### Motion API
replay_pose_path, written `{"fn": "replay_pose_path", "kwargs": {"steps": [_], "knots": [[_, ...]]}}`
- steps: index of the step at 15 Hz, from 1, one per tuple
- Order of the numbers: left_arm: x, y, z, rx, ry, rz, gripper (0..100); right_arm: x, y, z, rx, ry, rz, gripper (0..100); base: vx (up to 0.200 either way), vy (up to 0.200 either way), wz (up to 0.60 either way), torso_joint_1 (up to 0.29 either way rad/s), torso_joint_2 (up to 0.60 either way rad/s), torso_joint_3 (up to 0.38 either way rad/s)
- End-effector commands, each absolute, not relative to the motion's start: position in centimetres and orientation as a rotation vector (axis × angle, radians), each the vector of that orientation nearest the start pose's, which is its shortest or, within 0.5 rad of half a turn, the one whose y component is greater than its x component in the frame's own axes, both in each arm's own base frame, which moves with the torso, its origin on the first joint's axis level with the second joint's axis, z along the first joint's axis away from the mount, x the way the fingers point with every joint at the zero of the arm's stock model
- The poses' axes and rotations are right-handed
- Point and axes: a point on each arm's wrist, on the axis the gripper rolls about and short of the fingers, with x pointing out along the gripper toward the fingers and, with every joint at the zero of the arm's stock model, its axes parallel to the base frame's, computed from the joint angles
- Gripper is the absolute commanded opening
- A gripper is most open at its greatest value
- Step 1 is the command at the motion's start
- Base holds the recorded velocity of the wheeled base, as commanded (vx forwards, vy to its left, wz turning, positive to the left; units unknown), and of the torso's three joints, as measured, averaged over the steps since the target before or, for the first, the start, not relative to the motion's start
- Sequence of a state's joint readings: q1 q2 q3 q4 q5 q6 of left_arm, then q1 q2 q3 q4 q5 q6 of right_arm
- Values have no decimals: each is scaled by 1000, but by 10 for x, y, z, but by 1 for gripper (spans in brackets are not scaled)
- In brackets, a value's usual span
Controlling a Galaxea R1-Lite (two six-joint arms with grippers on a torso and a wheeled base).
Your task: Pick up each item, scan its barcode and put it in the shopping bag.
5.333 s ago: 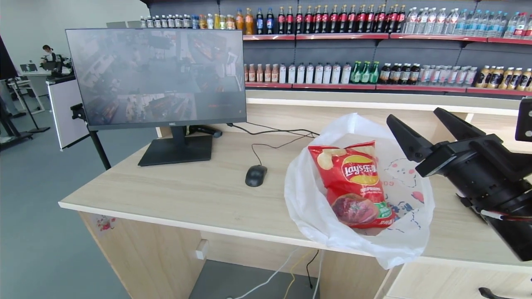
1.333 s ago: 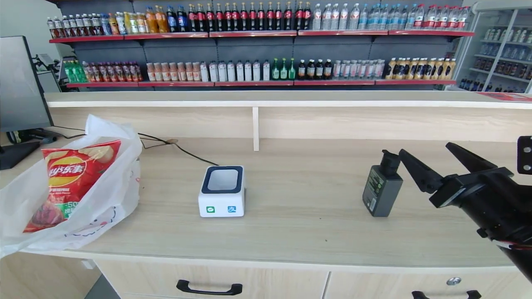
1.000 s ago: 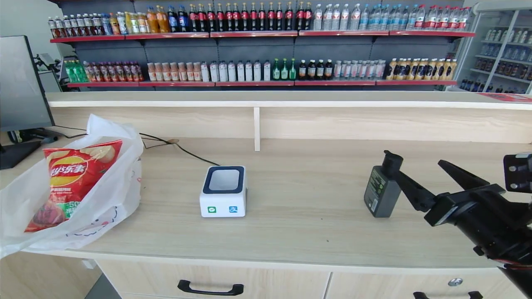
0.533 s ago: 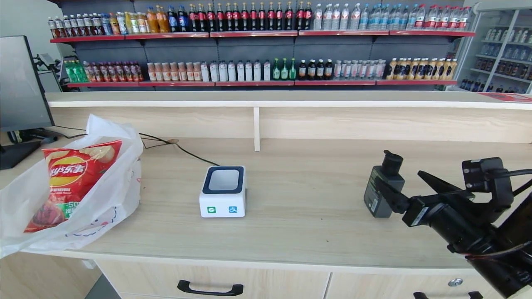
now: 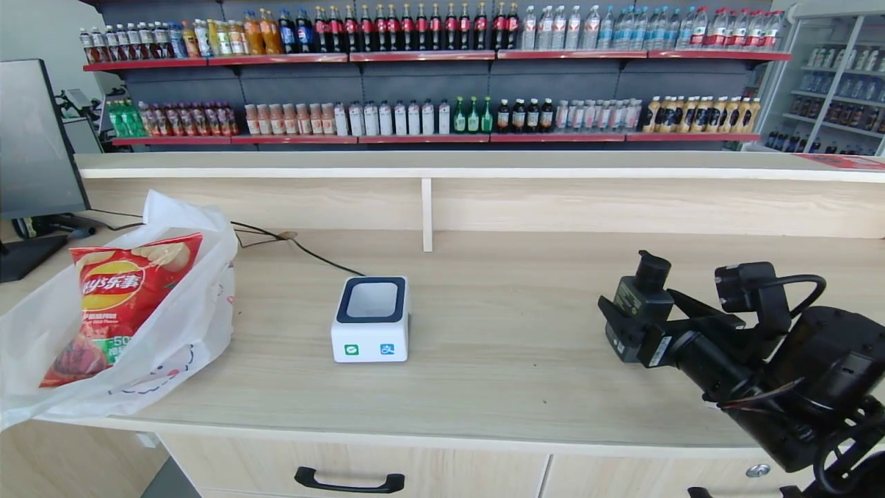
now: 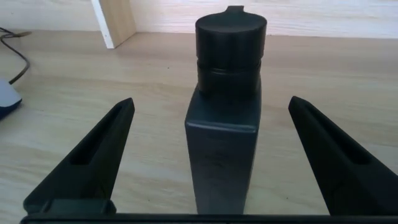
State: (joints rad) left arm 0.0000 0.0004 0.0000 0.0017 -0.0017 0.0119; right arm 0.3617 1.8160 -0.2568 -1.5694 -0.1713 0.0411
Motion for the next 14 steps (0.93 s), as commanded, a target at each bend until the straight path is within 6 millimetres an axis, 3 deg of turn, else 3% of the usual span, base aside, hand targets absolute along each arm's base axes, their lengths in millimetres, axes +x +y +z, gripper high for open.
{"fn": "replay_pose_path", "kwargs": {"steps": [1, 6, 14], "knots": [[-23, 0, 75, 12, 2, -2, 100, 246, 83, 109, 38, 23, 170, 100, 0, 0, 0, 0, 0, 0], [-23, 0, 75, 12, 2, -2, 100, 260, 86, 104, 39, 24, 101, 100, 0, 0, 0, 0, 0, 0], [-23, 0, 75, 12, 2, -2, 100, 261, 88, 102, 53, 31, 102, 100, 0, 0, 0, 0, 0, 0]]}}
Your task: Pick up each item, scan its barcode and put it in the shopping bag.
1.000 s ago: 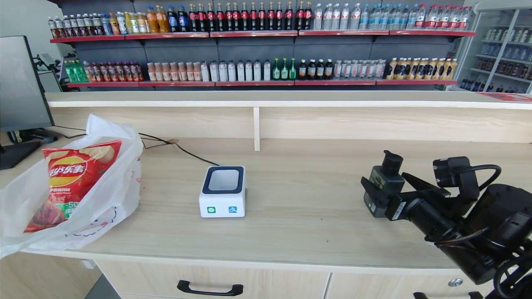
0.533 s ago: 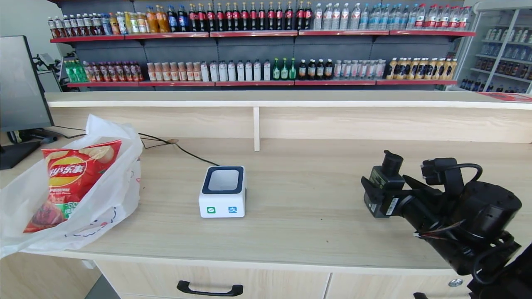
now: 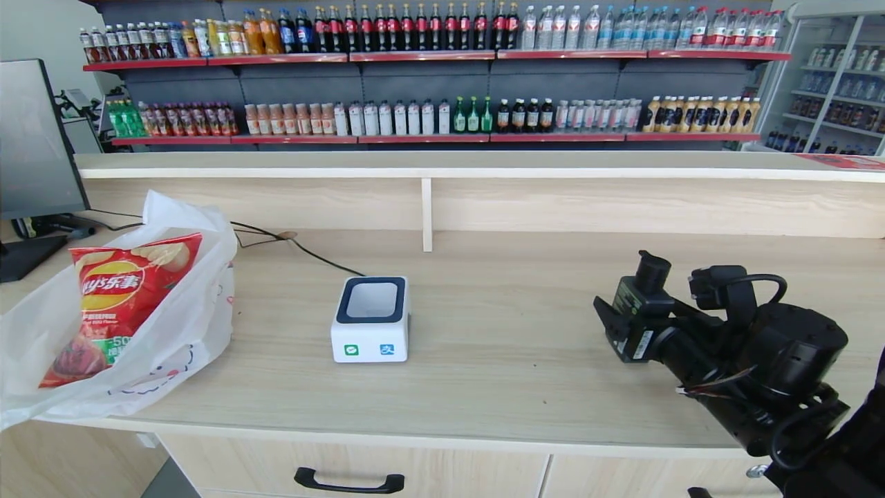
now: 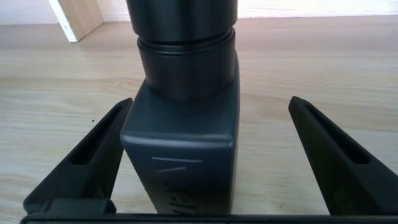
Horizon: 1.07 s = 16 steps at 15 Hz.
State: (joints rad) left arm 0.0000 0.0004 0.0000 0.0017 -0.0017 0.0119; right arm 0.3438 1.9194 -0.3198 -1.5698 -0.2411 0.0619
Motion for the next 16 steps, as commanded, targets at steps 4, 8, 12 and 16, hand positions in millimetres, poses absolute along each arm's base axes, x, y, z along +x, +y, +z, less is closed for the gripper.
{"fn": "replay_pose_path", "kwargs": {"steps": [4, 8, 12, 16], "knots": [[-23, 0, 75, 12, 2, -2, 100, 263, 87, 99, 56, 42, 98, 100, 0, 0, 0, 0, 0, 0], [-23, 0, 75, 12, 2, -2, 100, 265, 88, 99, 57, 39, 98, 100, 0, 0, 0, 0, 0, 0], [-23, 0, 75, 12, 2, -2, 100, 265, 88, 100, 69, 33, 98, 0, 0, 0, 0, 0, 0, 0], [-23, 0, 75, 12, 2, -2, 100, 264, 87, 99, 68, 38, 97, 0, 0, 0, 0, 0, 0, 0]]}}
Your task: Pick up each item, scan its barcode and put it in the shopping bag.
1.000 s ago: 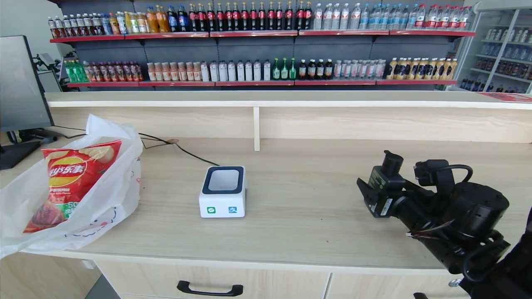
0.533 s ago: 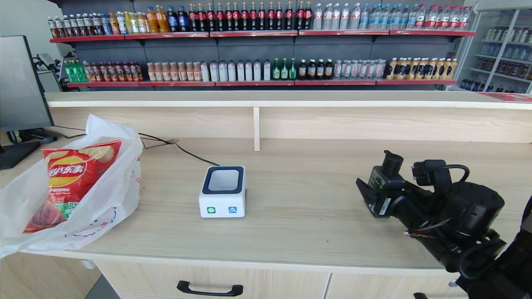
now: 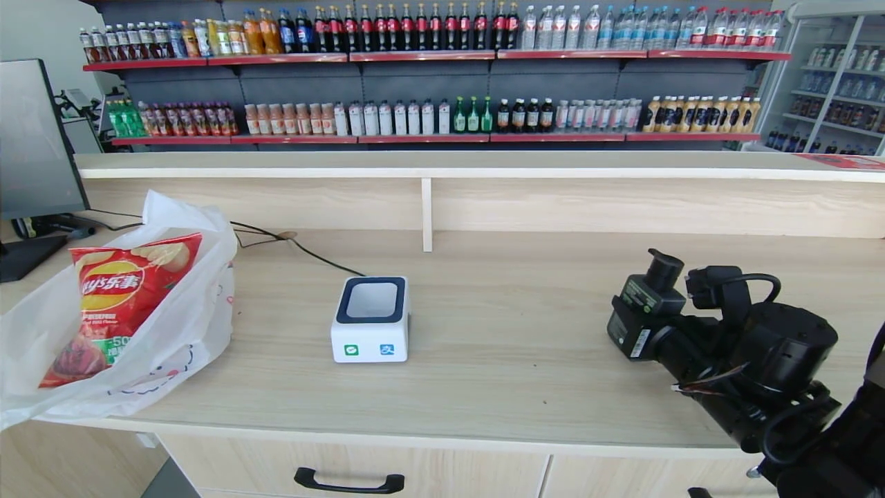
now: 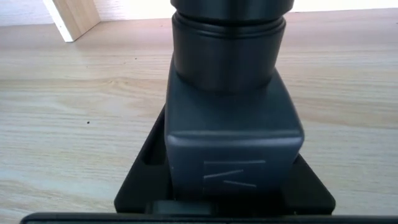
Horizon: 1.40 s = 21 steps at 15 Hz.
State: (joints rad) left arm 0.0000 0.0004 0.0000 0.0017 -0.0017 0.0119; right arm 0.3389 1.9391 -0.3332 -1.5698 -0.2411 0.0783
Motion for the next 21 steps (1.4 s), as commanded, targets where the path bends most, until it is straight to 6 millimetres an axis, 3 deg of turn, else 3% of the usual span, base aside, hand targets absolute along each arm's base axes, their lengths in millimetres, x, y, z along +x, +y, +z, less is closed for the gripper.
{"fn": "replay_pose_path", "kwargs": {"steps": [1, 5, 13, 18, 21], "knots": [[-23, 0, 75, 12, 2, -2, 100, 263, 87, 99, 67, 41, 97, 0, 0, 0, 0, 0, 0, 0], [-23, 0, 75, 12, 2, -2, 100, 261, 86, 105, 73, 21, 97, 0, 0, 0, 0, 0, 0, 0], [-23, 0, 76, 12, 0, -2, 100, 224, 74, 159, 127, -171, 108, 0, 0, 0, 0, 0, 0, 0], [-23, 0, 75, 12, 2, -2, 100, 207, 72, 162, 133, -179, 142, 0, 0, 0, 0, 0, 0, 0], [-23, 0, 75, 12, 2, -2, 100, 202, 86, 162, 170, -171, 249, 0, 0, 0, 0, 0, 0, 0]]}}
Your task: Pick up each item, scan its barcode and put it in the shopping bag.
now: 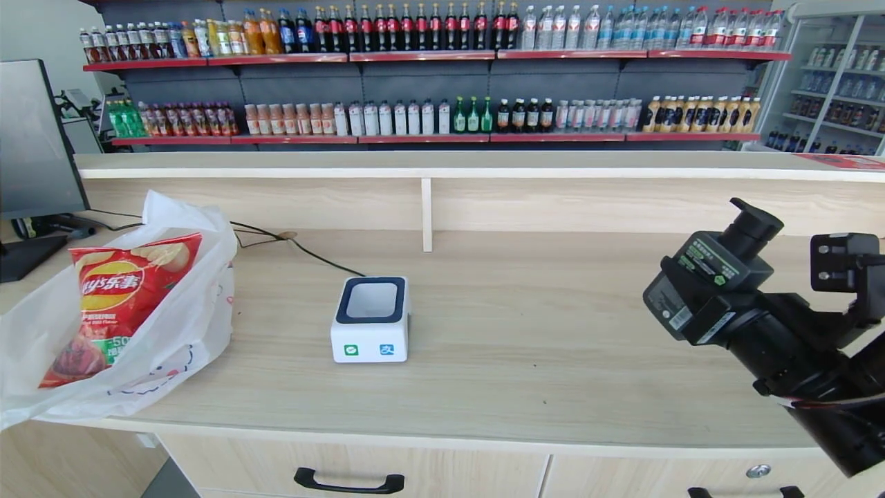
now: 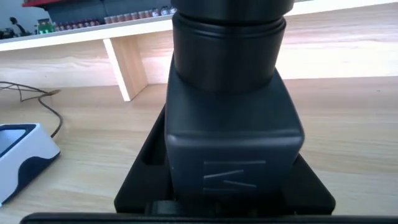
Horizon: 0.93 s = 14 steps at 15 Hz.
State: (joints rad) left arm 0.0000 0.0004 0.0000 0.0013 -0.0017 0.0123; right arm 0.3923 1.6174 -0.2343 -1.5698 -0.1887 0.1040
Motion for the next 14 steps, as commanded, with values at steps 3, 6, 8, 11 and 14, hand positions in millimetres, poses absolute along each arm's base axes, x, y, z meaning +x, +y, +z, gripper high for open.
{"fn": "replay_pose_path", "kwargs": {"steps": [3, 6, 8, 11, 14], "knots": [[-23, 0, 75, 12, 2, -2, 100, 203, 95, 167, 270, -169, 376, 0, 0, 0, 0, 0, 0, 0], [-23, 0, 75, 12, 2, -2, 100, 200, 99, 164, 413, -102, 531, 0, 0, 0, 0, 0, 0, 0], [-23, 0, 75, 12, 2, -2, 100, 200, 108, 164, 494, -59, 630, 0, 0, 0, 0, 0, 0, 0], [-23, 0, 75, 12, 2, -2, 100, 200, 122, 159, 531, 10, 756, 0, 0, 0, 0, 0, 0, 0], [-23, 0, 75, 12, 2, -2, 100, 199, 140, 174, 675, 20, 856, 0, 0, 0, 0, 0, 0, 0]]}}
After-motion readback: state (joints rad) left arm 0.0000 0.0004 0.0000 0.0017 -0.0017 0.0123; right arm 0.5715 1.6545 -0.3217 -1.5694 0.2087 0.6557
